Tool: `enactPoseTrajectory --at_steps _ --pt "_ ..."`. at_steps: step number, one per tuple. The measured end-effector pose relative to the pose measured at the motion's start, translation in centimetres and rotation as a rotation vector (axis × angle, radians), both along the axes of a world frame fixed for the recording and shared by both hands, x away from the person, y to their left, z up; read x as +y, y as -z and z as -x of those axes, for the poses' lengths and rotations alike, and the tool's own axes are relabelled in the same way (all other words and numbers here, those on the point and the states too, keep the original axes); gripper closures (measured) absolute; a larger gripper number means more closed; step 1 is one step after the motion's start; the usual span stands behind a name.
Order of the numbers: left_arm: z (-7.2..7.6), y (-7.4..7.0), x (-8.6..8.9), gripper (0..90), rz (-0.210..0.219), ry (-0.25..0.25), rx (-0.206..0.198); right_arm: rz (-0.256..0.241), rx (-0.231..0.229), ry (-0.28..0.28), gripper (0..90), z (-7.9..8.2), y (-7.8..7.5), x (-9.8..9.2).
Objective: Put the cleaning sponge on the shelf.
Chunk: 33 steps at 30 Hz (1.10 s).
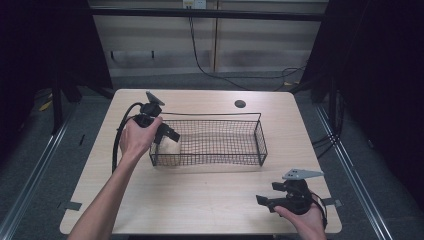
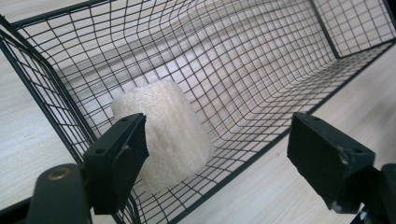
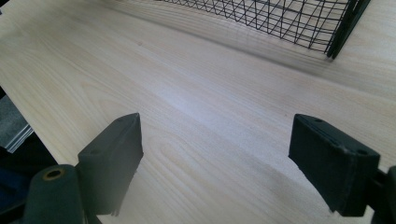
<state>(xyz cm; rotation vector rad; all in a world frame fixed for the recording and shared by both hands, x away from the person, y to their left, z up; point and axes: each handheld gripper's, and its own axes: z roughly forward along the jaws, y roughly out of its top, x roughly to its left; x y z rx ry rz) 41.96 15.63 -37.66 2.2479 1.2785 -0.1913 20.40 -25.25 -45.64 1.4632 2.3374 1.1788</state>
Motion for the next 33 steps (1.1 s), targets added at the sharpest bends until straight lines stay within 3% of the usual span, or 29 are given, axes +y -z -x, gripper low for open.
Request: enactPoseTrajectory --at_steps 2,7,10,15,18,24,29,33 --pt "0.3 -0.2 0.5 21.4 0.011 0.036 -0.018 -0.002 -0.002 0.001 17.3 0.0 0.0 0.0" --pt "1.4 -0.5 1.3 20.8 0.065 0.037 -0.062 0.0 -0.003 -0.001 17.3 0.0 0.0 0.0" --pt "2.0 -0.4 1.8 18.2 0.09 0.083 -0.072 0.0 -0.001 0.002 17.3 0.0 0.0 0.0" --pt "3.0 -0.2 2.4 22.1 0.121 0.097 -0.103 0.0 -0.002 0.001 17.2 0.0 0.0 0.0" --pt "3.7 -0.3 2.9 22.1 0.162 0.099 -0.126 0.0 -0.004 0.001 17.3 0.0 0.0 0.0" --pt "5.0 -0.3 3.2 22.0 0.175 0.121 -0.16 0.0 -0.001 0.005 17.3 0.0 0.0 0.0" --pt "6.1 0.5 4.2 22.0 0.158 0.101 -0.194 0.0 -0.004 0.009 17.3 0.0 0.0 0.0" --pt "7.5 1.1 5.0 22.0 0.185 0.1 -0.232 0.0 -0.003 0.009 17.3 0.0 0.0 -0.1"
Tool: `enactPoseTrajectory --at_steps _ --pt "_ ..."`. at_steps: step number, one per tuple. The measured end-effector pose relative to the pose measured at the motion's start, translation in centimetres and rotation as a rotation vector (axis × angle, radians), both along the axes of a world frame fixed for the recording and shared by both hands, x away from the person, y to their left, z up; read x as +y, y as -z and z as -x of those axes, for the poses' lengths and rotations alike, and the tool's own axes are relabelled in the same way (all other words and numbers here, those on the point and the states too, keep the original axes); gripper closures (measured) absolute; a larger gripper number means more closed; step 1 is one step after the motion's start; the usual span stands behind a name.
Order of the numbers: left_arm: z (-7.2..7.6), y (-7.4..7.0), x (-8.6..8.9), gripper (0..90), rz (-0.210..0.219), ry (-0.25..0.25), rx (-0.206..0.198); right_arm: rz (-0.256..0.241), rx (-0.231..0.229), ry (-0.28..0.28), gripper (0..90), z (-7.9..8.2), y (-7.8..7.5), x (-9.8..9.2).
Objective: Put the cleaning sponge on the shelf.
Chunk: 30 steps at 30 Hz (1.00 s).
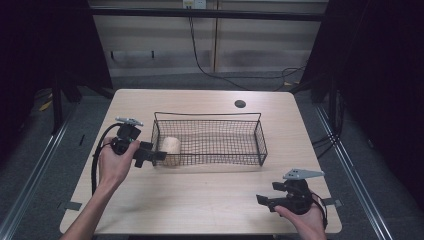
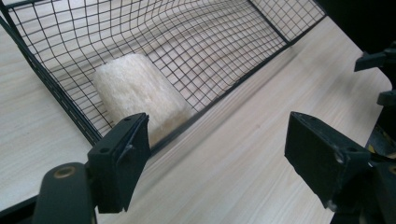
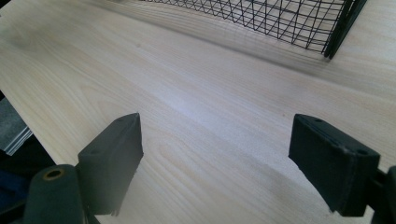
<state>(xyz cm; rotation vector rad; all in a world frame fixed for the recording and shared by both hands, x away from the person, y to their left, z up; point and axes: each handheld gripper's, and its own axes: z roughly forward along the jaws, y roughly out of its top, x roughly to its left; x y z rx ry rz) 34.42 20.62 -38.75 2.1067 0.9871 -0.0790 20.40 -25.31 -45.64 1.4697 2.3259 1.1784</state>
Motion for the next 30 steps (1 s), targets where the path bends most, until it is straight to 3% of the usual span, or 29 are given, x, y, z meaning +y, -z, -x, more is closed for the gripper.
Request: enactPoseTrajectory --at_steps 6,14,20,21,24,30 --pt "2.0 0.8 1.0 20.6 0.031 0.035 0.006 0.002 -0.001 0.001 17.3 0.0 0.0 0.0" --pt "4.4 1.6 3.2 20.6 0.057 0.012 -0.015 0.001 0.001 0.003 17.3 0.0 0.0 0.1" --pt "6.2 2.1 4.0 20.6 0.087 -0.001 -0.059 0.005 -0.003 -0.001 17.3 0.0 0.0 0.1" --pt "6.7 2.3 4.2 20.6 0.087 0.003 -0.081 0.005 -0.003 -0.001 17.3 0.0 0.0 0.1" --pt "7.5 3.0 4.9 20.6 0.118 -0.032 -0.062 0.0 0.0 0.005 17.3 0.0 0.0 0.1" --pt "8.6 4.1 6.2 20.5 0.108 -0.072 -0.053 0.003 -0.003 0.003 17.4 0.0 0.0 0.2"
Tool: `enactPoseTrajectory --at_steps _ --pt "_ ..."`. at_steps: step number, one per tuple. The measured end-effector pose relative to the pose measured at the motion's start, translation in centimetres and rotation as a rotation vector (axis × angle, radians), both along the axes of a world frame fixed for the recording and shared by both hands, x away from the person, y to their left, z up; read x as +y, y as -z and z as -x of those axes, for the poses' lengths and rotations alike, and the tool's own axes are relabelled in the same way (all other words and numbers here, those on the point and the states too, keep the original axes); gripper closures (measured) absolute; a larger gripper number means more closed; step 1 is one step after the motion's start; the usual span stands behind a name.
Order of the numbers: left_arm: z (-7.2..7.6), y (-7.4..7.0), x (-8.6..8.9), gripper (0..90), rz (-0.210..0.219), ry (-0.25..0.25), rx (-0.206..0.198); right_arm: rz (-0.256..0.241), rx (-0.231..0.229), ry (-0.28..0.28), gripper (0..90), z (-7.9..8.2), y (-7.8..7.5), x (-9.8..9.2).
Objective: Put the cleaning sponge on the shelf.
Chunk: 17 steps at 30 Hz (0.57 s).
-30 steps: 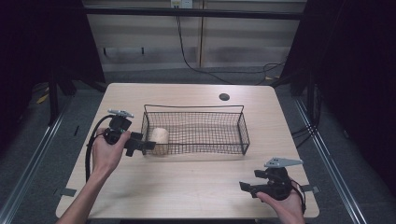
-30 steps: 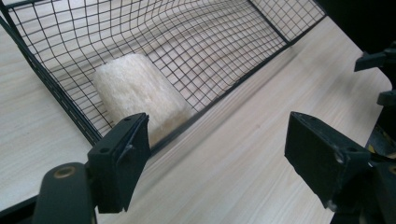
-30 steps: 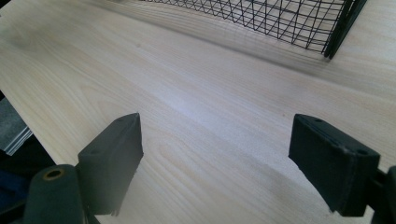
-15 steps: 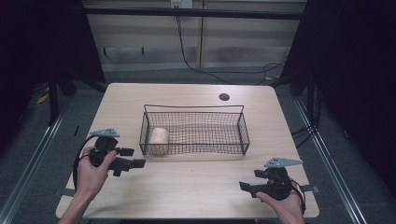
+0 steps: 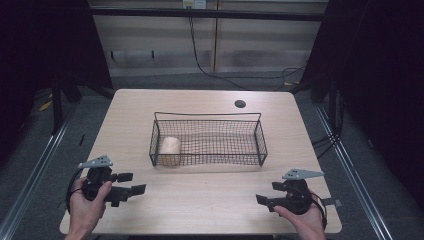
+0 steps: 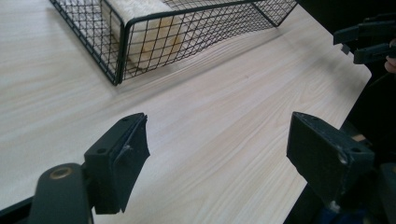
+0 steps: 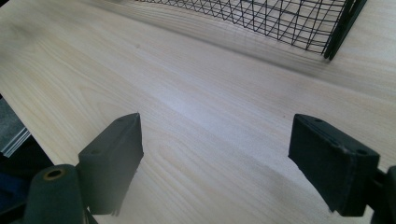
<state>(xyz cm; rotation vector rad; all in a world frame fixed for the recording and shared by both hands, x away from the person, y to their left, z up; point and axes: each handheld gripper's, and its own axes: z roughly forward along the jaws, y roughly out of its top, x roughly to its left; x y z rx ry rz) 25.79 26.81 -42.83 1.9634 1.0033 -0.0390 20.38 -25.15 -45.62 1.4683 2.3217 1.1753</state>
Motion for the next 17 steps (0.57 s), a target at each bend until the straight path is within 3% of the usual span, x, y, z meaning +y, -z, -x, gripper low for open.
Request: enactPoseTrajectory --at_steps 7,10,13,15,17 --pt "0.9 1.8 0.9 20.3 -0.003 -0.084 0.0 -0.007 -0.005 0.008 17.8 0.0 0.0 0.0" --pt "1.4 2.2 1.3 20.3 -0.011 -0.087 -0.017 -0.01 -0.01 0.008 18.0 0.0 0.0 0.0" --pt "1.4 2.9 1.6 20.3 -0.008 -0.107 0.004 -0.012 -0.008 0.001 17.7 -0.1 0.2 0.0" --pt "0.9 3.4 1.9 20.3 -0.025 -0.117 0.041 -0.004 0.003 -0.009 17.8 -0.2 0.3 0.1" --pt "0.9 3.4 1.9 20.3 -0.036 -0.125 0.041 0.001 0.008 -0.015 18.5 -0.2 0.4 0.2"
